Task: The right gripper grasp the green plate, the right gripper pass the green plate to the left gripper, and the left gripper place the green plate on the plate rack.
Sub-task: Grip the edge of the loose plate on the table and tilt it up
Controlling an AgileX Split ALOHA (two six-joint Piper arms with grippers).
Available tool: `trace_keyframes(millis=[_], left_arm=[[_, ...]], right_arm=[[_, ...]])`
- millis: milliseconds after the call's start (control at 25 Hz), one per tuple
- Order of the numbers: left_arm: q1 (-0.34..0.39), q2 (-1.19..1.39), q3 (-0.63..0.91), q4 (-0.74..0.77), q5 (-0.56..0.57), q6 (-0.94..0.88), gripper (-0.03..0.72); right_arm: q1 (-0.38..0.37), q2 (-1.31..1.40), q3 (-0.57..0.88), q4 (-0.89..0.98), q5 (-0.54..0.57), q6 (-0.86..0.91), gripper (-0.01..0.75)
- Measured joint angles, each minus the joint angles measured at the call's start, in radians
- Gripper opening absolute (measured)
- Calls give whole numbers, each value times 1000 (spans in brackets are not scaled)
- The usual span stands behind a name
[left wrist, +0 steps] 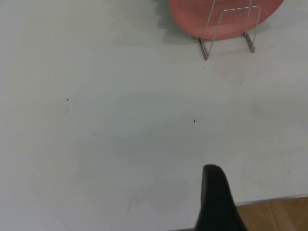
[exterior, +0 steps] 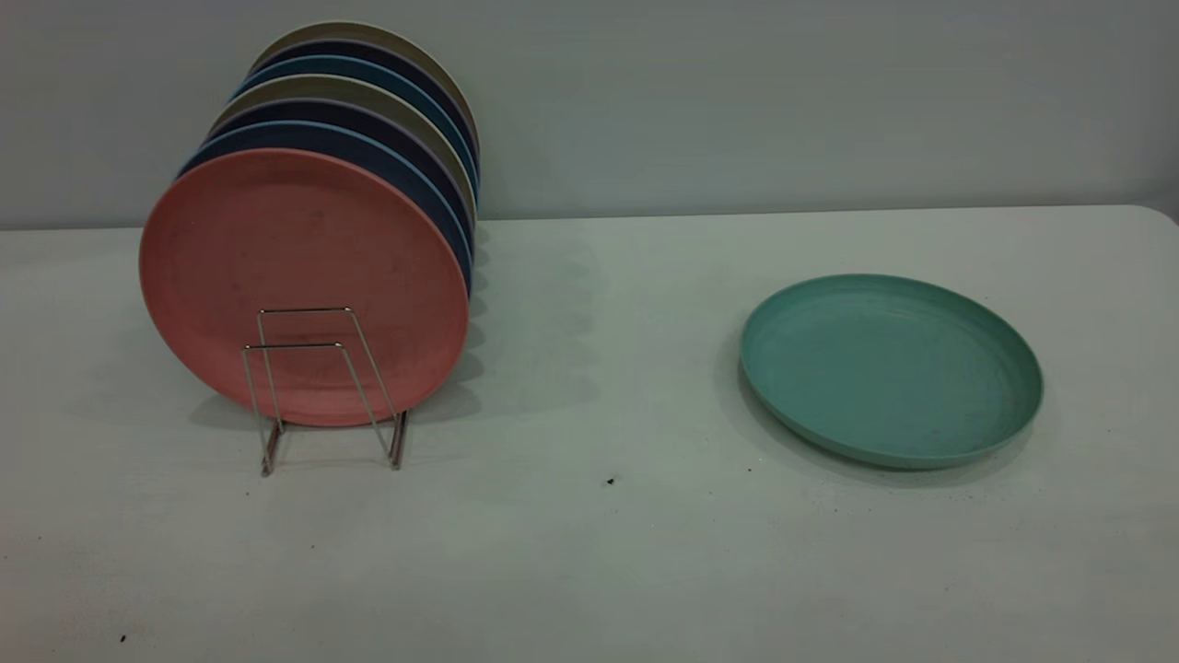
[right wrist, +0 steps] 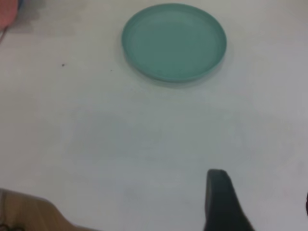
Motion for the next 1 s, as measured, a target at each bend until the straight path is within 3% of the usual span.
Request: trace_keyframes(millis=[160, 280, 480, 680, 1000], left_arm=[[0, 17, -19, 2, -24, -57, 502], [0, 127, -73, 3, -96, -83, 524], [0, 452, -173, 0, -239, -59, 581], [0, 763, -306, -27, -304, 19, 590], [0, 1142, -415, -220, -479, 222, 590]], right_arm=[[0, 24, -12, 1, -20, 3, 434], [0, 135, -41, 5, -126, 3, 473], [0, 432, -98, 25, -302, -3, 563], [0, 718, -187, 87, -387, -69, 582], [0, 1140, -210, 483, -483, -414, 583]])
